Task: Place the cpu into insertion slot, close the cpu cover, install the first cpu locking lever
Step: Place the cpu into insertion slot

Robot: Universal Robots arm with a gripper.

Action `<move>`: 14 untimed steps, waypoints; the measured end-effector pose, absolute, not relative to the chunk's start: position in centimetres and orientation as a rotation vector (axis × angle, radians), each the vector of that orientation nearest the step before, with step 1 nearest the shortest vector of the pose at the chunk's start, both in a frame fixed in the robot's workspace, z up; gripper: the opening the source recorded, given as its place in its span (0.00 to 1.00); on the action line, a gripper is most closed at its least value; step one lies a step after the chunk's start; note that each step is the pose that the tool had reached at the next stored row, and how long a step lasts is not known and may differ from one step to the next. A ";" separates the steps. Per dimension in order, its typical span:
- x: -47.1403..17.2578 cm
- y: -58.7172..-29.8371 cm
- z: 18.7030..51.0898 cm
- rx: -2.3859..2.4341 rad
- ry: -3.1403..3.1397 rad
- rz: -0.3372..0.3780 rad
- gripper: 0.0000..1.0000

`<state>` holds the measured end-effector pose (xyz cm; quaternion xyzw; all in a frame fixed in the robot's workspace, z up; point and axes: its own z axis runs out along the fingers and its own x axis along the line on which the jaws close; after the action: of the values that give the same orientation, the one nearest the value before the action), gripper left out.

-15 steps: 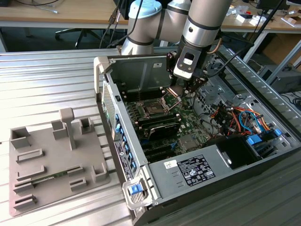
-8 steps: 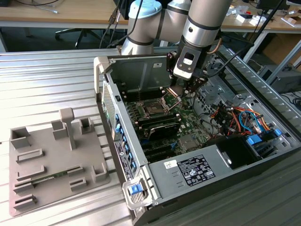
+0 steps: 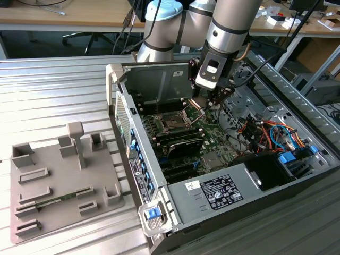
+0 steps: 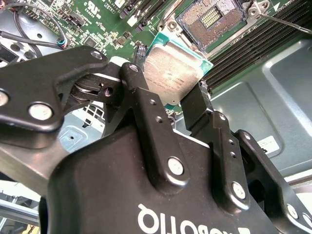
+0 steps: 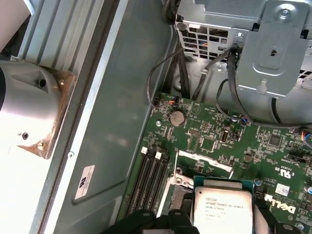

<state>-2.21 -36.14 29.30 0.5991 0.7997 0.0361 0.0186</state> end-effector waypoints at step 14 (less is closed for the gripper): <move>-2.2 -36.1 29.3 1.873 2.473 0.112 0.55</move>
<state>-2.21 -36.14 29.28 0.6032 0.7966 0.0360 0.0188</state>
